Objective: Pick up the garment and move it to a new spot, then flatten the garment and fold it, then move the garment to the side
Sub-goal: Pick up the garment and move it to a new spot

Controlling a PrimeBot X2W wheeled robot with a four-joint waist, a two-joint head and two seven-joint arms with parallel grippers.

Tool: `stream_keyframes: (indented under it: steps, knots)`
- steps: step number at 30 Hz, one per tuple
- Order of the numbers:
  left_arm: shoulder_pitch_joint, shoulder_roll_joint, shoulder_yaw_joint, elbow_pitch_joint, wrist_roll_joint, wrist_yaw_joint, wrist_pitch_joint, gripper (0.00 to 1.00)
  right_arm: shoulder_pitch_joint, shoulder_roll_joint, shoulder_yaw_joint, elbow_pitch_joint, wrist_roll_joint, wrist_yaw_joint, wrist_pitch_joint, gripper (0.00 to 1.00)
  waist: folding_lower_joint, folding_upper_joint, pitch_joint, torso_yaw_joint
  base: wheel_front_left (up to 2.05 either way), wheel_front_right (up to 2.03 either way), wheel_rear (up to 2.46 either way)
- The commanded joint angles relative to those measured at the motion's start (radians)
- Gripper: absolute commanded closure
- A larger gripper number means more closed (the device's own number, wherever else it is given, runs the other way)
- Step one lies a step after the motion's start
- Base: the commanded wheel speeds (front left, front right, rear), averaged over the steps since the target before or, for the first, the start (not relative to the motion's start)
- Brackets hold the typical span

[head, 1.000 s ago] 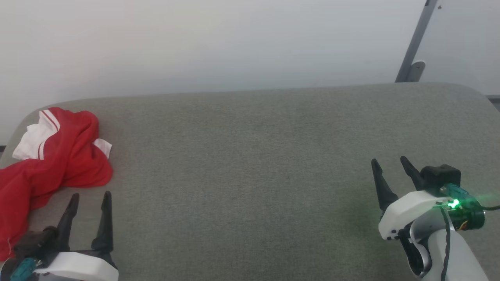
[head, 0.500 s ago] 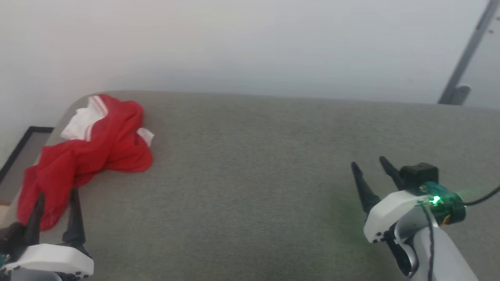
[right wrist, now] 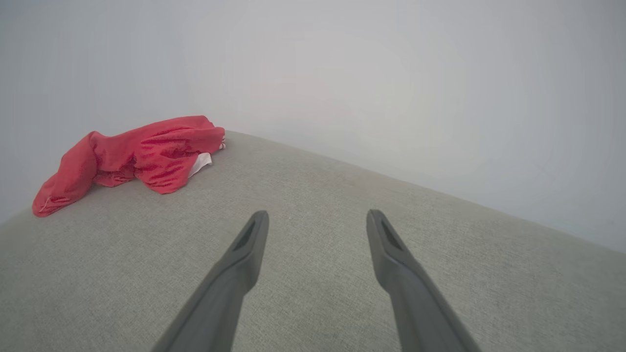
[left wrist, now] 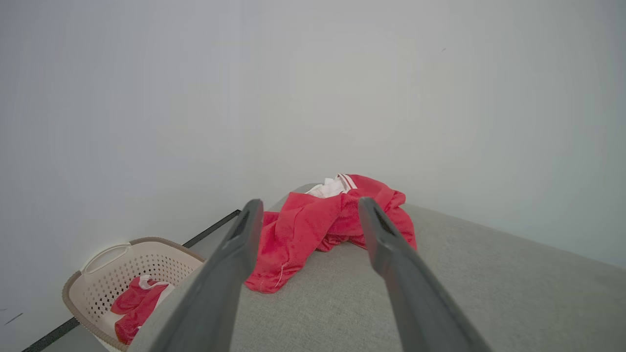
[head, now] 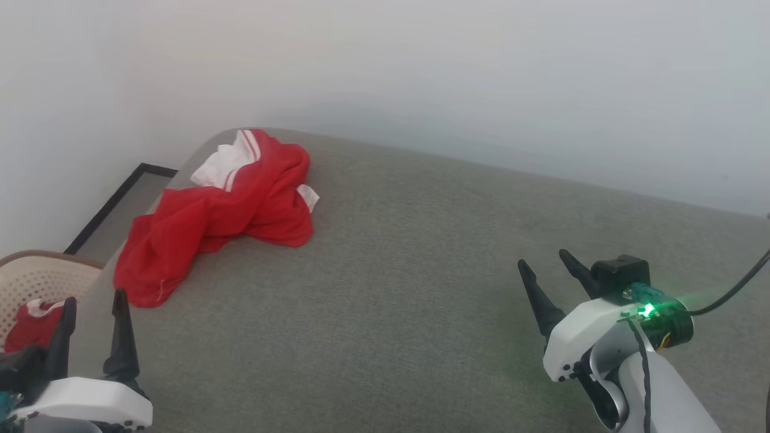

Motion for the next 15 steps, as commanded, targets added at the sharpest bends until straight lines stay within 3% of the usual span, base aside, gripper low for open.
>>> stream_keyframes:
  steps: [1, 9, 15]
  knots:
    - [0.006, 0.003, 0.000, -0.008, -0.003, 0.005, 0.005, 0.00, -0.012, -0.002, 0.002, 0.004, 0.006, 0.000, -0.009, 0.00, 0.0000, 0.0000, -0.001, 0.013, 0.00, 0.00, 0.00]
    - [-0.077, 0.039, -0.005, 0.014, -0.023, -0.016, 0.052, 0.00, -0.035, -0.015, -0.002, -0.003, -0.001, 0.000, 0.001, 0.00, 0.0000, 0.0000, 0.038, 0.000, 0.00, 0.00, 0.00]
    - [-0.227, 0.095, 0.006, 0.084, -0.072, -0.050, 0.114, 0.00, -0.090, -0.029, -0.018, -0.048, -0.031, 0.000, 0.031, 0.00, 0.0000, 0.0000, 0.147, -0.057, 0.00, 0.00, 0.00]
